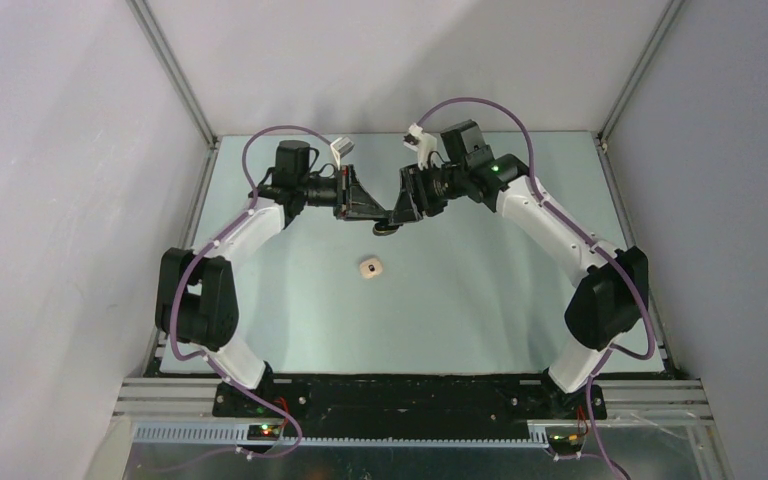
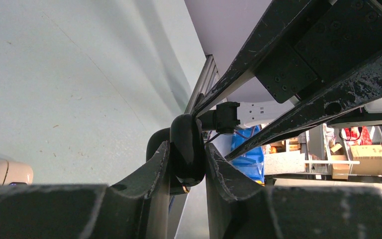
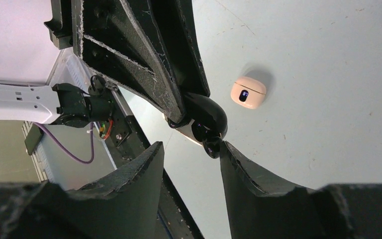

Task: Insert the wireless bluetooth earbuds into the charging case
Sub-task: Adjust the earbud with the charging case.

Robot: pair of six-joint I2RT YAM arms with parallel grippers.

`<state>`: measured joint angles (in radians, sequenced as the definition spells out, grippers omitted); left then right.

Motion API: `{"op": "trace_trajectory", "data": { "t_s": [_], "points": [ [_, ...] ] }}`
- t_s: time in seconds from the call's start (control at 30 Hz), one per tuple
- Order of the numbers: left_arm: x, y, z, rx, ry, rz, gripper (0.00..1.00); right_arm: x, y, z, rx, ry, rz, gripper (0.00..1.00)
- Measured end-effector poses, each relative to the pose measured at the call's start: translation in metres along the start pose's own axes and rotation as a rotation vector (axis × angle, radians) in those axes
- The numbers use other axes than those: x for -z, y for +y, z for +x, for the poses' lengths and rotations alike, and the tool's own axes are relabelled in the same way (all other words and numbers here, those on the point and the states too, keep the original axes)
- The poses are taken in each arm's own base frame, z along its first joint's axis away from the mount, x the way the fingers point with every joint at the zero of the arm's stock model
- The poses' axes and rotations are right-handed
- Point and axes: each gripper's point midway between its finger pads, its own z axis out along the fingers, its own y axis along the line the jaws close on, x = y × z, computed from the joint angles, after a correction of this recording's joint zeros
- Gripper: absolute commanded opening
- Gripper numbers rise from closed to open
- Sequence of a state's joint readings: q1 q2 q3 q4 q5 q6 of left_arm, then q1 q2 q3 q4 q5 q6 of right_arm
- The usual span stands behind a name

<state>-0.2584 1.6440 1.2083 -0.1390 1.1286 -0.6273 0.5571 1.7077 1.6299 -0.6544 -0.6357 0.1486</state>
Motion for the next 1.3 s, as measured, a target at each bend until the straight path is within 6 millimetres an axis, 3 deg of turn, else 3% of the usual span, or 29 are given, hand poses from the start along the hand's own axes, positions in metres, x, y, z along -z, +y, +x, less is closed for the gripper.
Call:
{"op": "trace_trajectory", "data": {
  "t_s": [1.3],
  "points": [
    [0.0000, -0.0016, -0.0024, -0.016, -0.006, 0.008, 0.00, -0.0008, -0.0061, 0.0010, 0.010, -0.001, 0.025, 0.48]
  ]
}}
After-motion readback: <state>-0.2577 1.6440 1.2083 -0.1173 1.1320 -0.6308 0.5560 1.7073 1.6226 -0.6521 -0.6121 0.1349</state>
